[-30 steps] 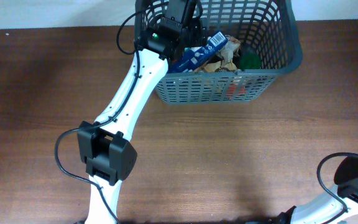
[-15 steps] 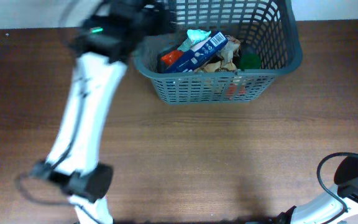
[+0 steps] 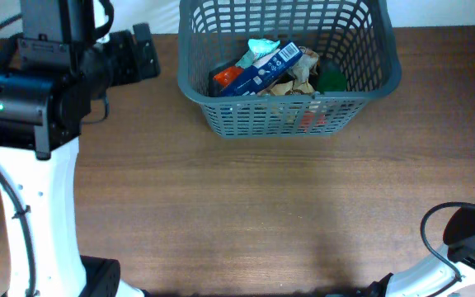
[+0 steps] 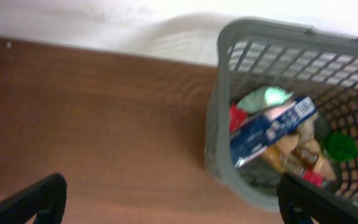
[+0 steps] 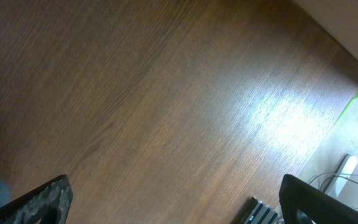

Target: Pack container

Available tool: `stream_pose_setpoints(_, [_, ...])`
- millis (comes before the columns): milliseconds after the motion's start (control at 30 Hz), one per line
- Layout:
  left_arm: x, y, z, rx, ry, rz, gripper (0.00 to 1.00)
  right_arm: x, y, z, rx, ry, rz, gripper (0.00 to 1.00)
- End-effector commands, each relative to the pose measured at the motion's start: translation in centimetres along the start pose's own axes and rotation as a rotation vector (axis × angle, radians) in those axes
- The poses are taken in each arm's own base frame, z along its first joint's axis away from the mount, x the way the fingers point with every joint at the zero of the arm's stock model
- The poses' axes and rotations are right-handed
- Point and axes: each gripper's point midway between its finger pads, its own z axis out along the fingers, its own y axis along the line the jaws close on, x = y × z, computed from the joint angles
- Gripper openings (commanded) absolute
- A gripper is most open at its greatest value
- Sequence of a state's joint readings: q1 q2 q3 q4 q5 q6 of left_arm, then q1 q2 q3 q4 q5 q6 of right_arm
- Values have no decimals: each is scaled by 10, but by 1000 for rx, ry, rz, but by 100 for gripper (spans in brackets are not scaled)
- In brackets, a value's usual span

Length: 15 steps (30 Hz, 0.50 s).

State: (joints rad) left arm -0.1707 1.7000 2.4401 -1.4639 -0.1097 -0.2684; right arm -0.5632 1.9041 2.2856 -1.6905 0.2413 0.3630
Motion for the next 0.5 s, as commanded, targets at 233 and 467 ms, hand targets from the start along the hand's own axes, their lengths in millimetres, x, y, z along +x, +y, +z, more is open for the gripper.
stream_pose_setpoints(233, [38,25,-94,-10,-24,-16,99,0,0,2,2,3,8,99])
stream_pose_setpoints(467, [74,38,-164,42,-115,-66,99,0,0,2,2,3,8,99])
